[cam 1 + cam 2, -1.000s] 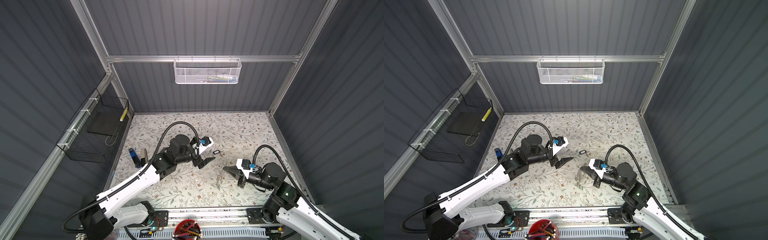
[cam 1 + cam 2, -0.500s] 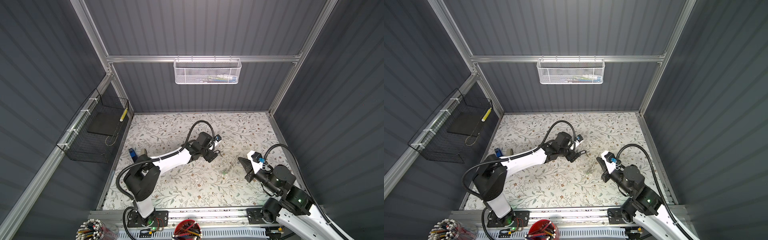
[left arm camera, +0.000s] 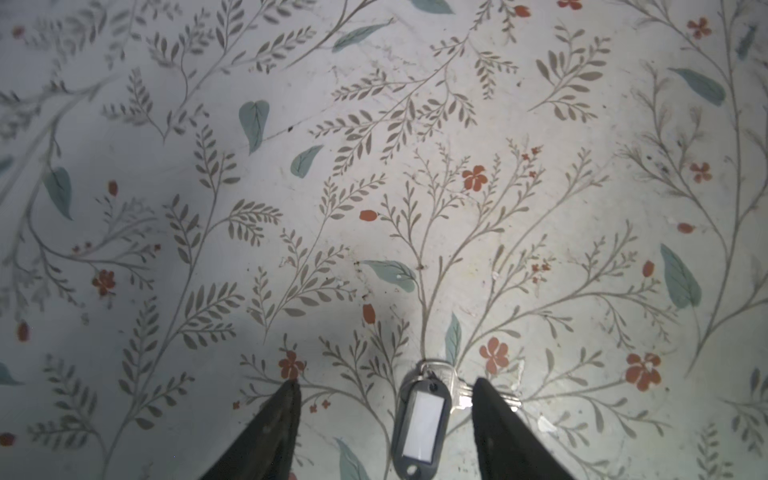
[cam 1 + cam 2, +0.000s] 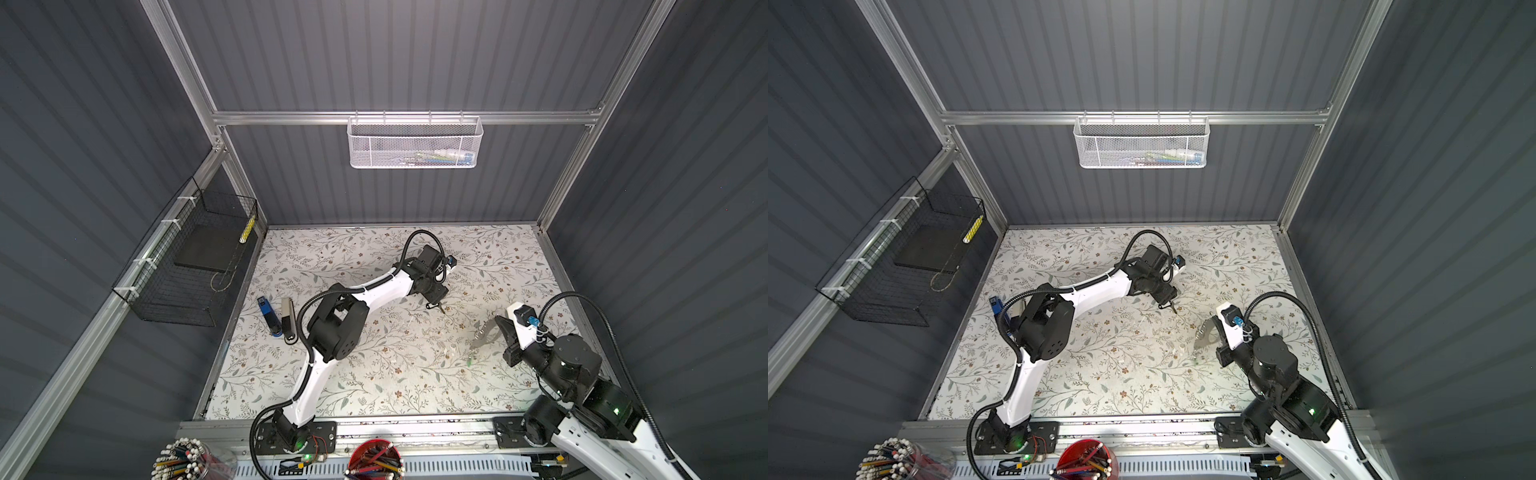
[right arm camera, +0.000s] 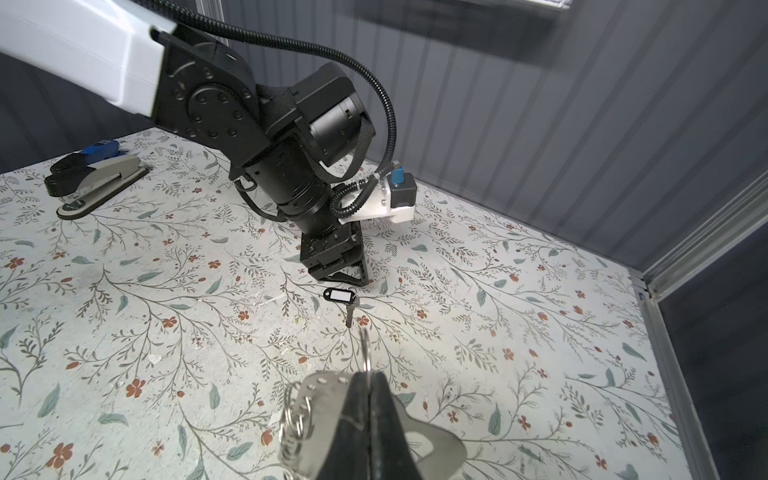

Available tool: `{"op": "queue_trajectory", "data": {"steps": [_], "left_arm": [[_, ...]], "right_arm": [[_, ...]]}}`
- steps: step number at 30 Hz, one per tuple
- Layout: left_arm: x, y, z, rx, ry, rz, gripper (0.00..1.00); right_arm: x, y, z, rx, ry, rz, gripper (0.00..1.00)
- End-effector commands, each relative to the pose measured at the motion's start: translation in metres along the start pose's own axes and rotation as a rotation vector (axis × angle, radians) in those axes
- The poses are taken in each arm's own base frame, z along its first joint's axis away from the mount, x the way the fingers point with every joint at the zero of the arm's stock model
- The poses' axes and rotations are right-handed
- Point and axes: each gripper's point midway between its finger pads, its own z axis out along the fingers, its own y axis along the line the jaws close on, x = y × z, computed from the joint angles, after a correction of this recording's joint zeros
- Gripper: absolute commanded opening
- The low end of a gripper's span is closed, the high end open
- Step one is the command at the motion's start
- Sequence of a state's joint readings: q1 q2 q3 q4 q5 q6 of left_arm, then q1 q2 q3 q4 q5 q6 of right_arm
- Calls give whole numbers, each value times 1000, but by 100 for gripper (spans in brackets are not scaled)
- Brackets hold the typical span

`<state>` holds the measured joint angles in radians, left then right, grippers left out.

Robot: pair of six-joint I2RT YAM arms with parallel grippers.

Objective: Put the keys on the keyring
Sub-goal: 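Release the plate with the left gripper and reach toward the black-tag key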

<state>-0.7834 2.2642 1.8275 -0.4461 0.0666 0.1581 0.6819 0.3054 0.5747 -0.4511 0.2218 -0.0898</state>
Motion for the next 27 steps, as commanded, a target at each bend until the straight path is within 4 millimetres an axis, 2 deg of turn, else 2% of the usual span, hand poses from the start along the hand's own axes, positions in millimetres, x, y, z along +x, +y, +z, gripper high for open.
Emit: {"op": "queue_trajectory", "data": {"steps": [1, 6, 10, 12, 16, 23, 27], "left_arm": [[28, -1, 8, 4, 132, -124, 71], [46, 12, 26, -76, 208, -196, 73], [53, 9, 35, -71, 229, -228, 75], [63, 9, 35, -81, 262, -235, 72], [89, 7, 21, -103, 317, -250, 63], [128, 0, -21, -132, 357, -303, 62], [135, -8, -42, -107, 341, -308, 63]], "right_arm": [[-6, -3, 0, 12, -10, 8, 0], [-4, 4, 8, -17, 16, 4, 0], [-4, 9, 13, -41, 32, -2, 0], [-4, 10, 14, -45, 38, -5, 0], [-3, 10, 15, -47, 39, -3, 0], [-1, 15, 18, -72, 44, -9, 0], [0, 20, 22, -97, 52, -16, 0]]}}
